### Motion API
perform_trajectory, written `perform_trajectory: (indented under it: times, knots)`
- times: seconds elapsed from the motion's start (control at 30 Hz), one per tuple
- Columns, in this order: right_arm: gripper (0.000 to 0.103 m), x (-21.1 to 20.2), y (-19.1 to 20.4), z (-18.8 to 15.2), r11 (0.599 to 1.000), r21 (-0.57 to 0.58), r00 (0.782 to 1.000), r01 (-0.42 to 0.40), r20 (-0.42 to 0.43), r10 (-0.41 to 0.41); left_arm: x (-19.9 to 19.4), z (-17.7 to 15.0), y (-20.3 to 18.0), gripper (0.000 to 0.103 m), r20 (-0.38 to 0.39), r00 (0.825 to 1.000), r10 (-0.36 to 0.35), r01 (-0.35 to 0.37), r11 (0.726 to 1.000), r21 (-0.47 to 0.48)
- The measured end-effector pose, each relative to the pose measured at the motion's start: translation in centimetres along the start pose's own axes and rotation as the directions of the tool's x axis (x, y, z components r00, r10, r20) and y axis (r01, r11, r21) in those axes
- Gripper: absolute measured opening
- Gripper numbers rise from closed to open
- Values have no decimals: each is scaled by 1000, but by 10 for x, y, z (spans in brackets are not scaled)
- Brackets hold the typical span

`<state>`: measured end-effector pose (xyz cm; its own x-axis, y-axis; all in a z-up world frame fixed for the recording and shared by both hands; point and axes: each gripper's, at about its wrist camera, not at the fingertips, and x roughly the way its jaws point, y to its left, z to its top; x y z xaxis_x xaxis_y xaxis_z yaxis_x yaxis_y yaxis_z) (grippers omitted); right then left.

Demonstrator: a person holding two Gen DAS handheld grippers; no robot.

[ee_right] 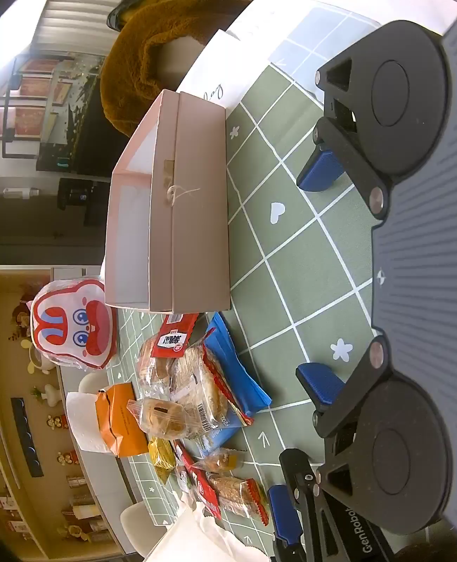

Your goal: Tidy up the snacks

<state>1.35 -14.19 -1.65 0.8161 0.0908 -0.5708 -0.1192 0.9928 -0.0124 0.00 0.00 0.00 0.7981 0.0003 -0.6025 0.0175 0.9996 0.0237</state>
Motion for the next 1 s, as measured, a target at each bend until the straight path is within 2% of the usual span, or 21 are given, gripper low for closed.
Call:
perform_trajectory:
  times: [1.0]
  knots:
    - [103,0,0,0,1000,0,1000,0,-1,0,0,0,0,45,0,1000,-5,5,1000,-7]
